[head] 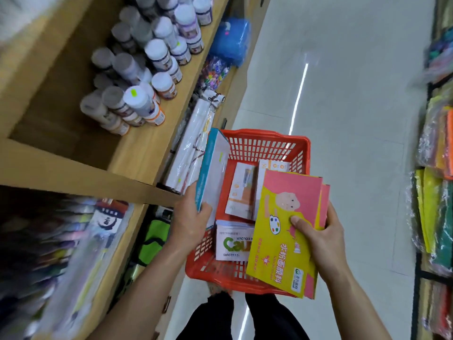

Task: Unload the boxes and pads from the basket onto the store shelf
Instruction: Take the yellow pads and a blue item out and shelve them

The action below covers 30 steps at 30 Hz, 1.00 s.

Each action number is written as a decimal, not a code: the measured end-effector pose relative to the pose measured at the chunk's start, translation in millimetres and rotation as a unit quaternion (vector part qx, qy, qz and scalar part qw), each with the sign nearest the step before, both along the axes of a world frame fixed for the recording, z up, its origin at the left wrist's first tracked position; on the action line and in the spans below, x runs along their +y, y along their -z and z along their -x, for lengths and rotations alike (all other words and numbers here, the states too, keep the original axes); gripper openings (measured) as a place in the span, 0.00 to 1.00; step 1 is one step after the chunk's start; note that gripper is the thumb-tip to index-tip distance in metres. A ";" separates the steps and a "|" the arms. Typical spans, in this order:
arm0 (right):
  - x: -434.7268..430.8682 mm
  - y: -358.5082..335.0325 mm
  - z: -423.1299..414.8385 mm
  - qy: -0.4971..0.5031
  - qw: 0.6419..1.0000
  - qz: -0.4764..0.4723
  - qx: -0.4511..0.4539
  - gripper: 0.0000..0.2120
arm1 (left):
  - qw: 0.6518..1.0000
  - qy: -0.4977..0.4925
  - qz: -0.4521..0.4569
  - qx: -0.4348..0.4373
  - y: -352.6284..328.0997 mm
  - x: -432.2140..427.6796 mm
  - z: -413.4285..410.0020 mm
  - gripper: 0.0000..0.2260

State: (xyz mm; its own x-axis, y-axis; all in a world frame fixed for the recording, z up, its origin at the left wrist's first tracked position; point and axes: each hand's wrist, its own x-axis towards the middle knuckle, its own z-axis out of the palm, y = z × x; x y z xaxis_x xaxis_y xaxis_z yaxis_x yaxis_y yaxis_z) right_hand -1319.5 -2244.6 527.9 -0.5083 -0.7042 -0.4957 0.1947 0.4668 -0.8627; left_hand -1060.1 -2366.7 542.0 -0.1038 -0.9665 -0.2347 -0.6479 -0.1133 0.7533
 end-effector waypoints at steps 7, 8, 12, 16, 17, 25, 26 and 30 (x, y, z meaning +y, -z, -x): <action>-36.0 -42.0 -36.1 -0.023 0.998 0.049 -0.017 0.34 | 0.999 -0.019 0.001 -0.031 -58.7 47.1 -1.1 0.22; -39.1 -46.4 -40.1 -0.026 0.998 0.055 -0.019 0.34 | 0.999 -0.022 0.005 -0.042 -62.9 52.9 0.3 0.22; -45.6 -70.1 -47.6 -0.040 0.995 0.075 -0.047 0.33 | 0.999 -0.046 0.008 -0.016 -96.5 71.0 -11.3 0.22; -52.3 -107.9 -59.4 -0.095 0.989 0.095 -0.070 0.31 | 0.994 -0.093 0.041 -0.043 -157.0 93.1 -49.4 0.23; -55.0 -119.0 -66.7 -0.115 0.986 0.100 -0.072 0.32 | 0.992 -0.106 0.052 -0.053 -174.4 101.1 -60.7 0.23; -51.2 -208.2 -163.0 -0.267 0.945 0.168 -0.085 0.31 | 0.958 -0.187 0.148 -0.157 -298.0 203.2 -144.3 0.25; -46.0 -218.5 -173.6 -0.276 0.941 0.172 -0.091 0.31 | 0.952 -0.194 0.166 -0.168 -309.9 216.6 -153.6 0.25; -19.7 -253.7 -203.6 -0.293 0.932 0.190 -0.099 0.32 | 0.922 -0.207 0.258 -0.202 -351.0 263.7 -189.6 0.27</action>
State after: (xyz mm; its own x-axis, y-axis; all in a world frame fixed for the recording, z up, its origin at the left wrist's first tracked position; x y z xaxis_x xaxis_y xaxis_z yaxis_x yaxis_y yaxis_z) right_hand -1115.8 -2264.3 781.6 0.0944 -0.9758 -0.1970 0.1748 0.2111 -0.9617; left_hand -870.5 -2103.0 893.0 0.2952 -0.8973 0.3281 -0.8687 -0.1091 0.4832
